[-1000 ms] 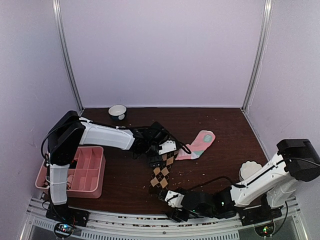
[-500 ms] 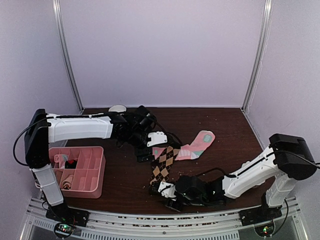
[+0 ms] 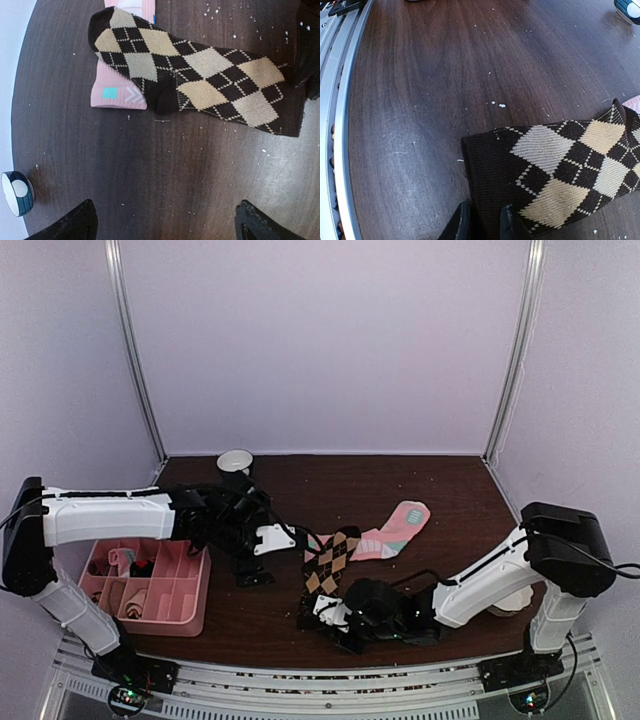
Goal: Roll the socks
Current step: Pick up the sock from the center of the board.
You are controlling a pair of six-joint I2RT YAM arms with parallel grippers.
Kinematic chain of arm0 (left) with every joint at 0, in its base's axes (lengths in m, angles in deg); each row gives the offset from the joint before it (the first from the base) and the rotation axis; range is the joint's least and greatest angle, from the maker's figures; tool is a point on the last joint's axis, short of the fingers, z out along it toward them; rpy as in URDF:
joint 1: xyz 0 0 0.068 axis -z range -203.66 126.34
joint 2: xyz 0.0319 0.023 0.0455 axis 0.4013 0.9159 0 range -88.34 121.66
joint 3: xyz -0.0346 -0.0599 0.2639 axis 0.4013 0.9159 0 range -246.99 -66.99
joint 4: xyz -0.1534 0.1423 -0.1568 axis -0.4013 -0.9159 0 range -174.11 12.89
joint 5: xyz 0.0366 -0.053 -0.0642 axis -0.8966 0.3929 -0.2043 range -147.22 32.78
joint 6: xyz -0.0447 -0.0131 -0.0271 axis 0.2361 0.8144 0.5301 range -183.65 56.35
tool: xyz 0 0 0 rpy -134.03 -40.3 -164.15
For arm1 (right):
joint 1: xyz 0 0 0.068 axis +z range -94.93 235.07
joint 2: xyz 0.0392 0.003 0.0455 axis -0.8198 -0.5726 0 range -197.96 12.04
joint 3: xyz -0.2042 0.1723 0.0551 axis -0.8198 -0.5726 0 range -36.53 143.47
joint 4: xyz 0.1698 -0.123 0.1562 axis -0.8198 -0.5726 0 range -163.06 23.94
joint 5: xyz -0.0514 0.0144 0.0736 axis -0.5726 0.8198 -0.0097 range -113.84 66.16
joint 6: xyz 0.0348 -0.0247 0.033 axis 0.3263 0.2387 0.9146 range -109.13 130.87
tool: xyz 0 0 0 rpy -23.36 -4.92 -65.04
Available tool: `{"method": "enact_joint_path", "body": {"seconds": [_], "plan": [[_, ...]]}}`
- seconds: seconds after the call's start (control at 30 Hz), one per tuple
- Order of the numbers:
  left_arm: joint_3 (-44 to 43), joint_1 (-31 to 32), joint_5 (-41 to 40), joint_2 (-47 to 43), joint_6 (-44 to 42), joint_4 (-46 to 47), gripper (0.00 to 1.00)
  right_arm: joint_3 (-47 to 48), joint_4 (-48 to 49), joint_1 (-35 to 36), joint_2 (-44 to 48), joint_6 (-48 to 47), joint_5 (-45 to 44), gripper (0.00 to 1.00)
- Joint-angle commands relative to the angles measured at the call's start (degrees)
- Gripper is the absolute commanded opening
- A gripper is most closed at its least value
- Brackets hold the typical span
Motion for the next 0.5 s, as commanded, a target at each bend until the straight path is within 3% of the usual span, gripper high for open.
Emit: {"method": "enact_joint_path", "body": {"seconds": [0.0, 0.2, 0.47], "plan": [[2.6, 1.0, 4.3, -2.2, -0.8, 2.4, 0.98, 0.6, -4.6, -0.7, -2.2, 1.1, 2.6, 0.18], [9.1, 2.8, 13.0, -4.3, -1.7, 6.8, 0.98, 1.0, -5.0, -4.0, -3.0, 9.6, 9.1, 0.0], [12.4, 6.1, 15.5, -3.8, -4.7, 11.3, 0.98, 0.6, 0.6, -11.1, -2.8, 29.4, 23.7, 0.0]]}}
